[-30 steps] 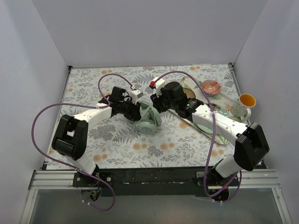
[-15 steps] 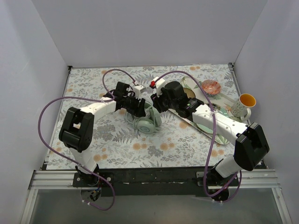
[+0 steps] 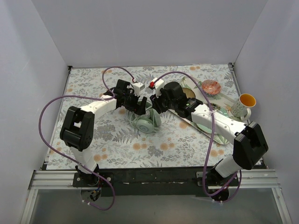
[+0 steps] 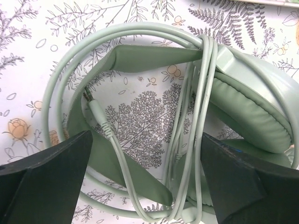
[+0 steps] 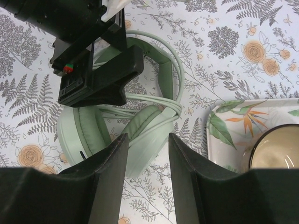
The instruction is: Wrap the headphones
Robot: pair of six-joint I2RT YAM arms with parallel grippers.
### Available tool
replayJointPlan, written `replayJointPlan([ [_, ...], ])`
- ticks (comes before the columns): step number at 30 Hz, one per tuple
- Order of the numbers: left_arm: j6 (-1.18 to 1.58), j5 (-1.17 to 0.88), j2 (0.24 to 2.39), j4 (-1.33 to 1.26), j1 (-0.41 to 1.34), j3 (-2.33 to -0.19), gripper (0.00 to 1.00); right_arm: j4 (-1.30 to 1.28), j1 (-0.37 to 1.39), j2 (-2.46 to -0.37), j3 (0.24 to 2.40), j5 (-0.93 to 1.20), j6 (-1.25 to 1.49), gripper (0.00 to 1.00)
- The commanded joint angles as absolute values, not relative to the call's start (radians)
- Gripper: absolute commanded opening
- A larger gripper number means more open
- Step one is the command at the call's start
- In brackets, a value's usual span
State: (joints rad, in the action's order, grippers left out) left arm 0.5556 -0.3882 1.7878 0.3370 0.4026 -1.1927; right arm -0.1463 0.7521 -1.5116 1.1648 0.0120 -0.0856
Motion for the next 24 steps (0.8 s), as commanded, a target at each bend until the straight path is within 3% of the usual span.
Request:
replayJointPlan([
  [1,0.525,-0.368,1.706,0.339,0.403,-1.238,0.96,-0.106,0.747,-1.522,1.183,0.046,-0.095,0.48],
  [11,0.529,-0.391,1.655,0.347,0.402,-1.252,0.98,-0.104,0.747,-1.513,1.175,0.046,-0.089,0.47],
  [18,0.551,-0.336,1.606,0.394,0.359,-1.226,0.83,-0.095,0.729,-1.476,1.132,0.015,-0.066,0.47],
  [24,0.542,-0.256,1.508,0.41,0.295,-1.157,0.92,-0.144,0.709,-1.468,1.109,-0.024,-0.038,0.48],
])
